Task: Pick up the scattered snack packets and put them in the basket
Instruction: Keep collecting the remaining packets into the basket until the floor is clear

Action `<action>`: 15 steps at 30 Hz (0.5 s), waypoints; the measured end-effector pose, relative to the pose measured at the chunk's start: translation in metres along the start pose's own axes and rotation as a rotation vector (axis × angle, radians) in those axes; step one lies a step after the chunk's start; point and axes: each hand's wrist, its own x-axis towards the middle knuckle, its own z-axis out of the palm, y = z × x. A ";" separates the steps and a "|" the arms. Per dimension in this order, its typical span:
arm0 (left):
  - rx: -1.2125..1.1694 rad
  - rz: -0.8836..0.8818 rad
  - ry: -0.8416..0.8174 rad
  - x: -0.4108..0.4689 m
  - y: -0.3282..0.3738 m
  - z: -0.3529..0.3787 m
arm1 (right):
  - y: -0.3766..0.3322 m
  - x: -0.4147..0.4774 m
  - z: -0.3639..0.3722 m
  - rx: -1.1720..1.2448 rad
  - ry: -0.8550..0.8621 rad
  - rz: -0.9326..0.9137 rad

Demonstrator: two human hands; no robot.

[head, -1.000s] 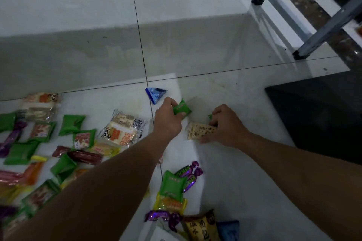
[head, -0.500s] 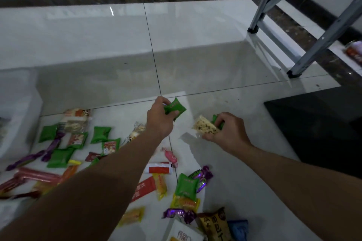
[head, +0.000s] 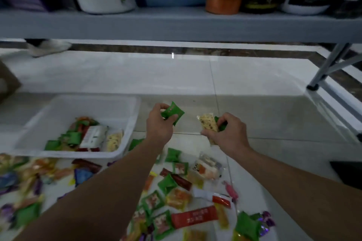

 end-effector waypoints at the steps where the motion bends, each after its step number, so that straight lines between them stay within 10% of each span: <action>1: 0.010 -0.006 0.035 0.003 -0.004 -0.018 | -0.016 0.001 0.013 -0.003 -0.031 -0.024; 15: 0.084 -0.260 0.367 0.044 -0.109 -0.193 | -0.148 0.017 0.198 0.062 -0.206 0.003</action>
